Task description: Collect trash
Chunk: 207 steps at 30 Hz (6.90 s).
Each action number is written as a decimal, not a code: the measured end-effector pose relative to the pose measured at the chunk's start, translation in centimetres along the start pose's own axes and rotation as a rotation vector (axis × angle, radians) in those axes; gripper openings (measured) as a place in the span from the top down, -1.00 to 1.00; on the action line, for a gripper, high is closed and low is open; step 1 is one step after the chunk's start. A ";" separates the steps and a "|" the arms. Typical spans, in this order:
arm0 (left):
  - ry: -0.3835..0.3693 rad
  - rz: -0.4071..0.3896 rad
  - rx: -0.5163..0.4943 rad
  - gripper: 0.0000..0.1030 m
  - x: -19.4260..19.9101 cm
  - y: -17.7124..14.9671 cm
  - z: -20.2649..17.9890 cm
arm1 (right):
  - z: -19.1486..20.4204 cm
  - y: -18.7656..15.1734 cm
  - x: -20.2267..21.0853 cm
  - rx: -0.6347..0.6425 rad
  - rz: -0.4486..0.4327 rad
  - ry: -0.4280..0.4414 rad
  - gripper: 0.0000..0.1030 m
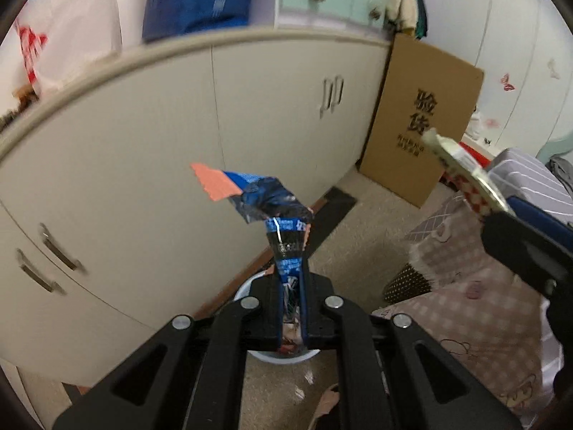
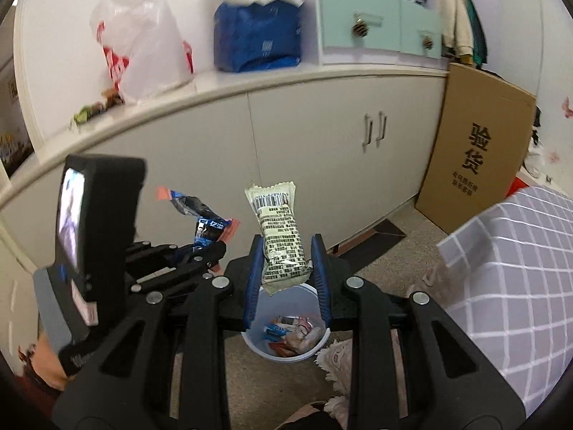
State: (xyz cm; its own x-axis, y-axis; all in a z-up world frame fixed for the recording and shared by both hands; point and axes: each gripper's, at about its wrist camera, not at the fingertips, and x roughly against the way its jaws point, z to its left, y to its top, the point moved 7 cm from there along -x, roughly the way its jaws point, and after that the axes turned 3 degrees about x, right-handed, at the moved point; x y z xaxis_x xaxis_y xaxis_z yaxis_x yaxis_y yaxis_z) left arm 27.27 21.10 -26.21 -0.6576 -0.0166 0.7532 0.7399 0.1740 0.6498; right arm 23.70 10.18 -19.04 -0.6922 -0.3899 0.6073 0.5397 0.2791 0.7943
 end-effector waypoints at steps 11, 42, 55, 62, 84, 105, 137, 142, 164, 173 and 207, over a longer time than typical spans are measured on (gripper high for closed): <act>0.041 0.105 0.091 0.06 -6.6 1.5 2.8 | -2.8 -1.5 -6.5 -0.134 0.079 0.016 0.48; 0.101 0.039 0.228 -0.44 -1.0 0.0 8.5 | -1.0 -0.6 -9.7 -0.174 0.117 0.092 -0.30; -0.151 -0.165 0.004 -0.50 12.8 2.0 -4.5 | -7.3 0.0 9.5 -0.249 -0.069 -0.139 -0.67; -0.225 -0.297 -0.129 -0.62 22.3 0.6 -12.1 | -9.2 -1.6 22.6 -0.268 -0.208 -0.292 -0.80; -0.270 -0.491 -0.256 -0.72 36.8 -3.8 -18.2 | -7.9 -4.6 38.3 -0.247 -0.392 -0.506 -0.87; -0.270 -0.530 -0.285 -0.75 38.3 -4.6 -19.6 | -8.7 -5.5 40.1 -0.262 -0.400 -0.535 -0.87; -0.267 -0.510 -0.301 -0.75 37.4 -5.4 -20.5 | -9.7 -6.4 39.7 -0.291 -0.386 -0.504 -0.87; -0.267 -0.506 -0.307 -0.75 37.2 -5.6 -20.8 | -9.9 -6.7 39.7 -0.298 -0.383 -0.505 -0.87; -0.264 -0.508 -0.314 -0.75 37.3 -5.9 -21.4 | -10.4 -6.9 39.9 -0.299 -0.383 -0.501 -0.87; -0.264 -0.508 -0.316 -0.75 37.3 -5.9 -21.5 | -10.4 -6.9 39.9 -0.302 -0.383 -0.502 -0.87; -0.268 -0.509 -0.323 -0.75 37.2 -5.8 -21.3 | -10.1 -7.0 39.8 -0.309 -0.384 -0.506 -0.87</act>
State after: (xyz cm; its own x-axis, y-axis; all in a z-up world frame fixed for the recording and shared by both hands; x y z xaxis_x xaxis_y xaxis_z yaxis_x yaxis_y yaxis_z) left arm 1.57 -1.54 0.19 -0.9183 0.2343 0.3191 0.3048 -0.0956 0.9476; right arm -2.75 -16.12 -0.59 -0.9583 0.0659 0.2782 0.2722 -0.0873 0.9583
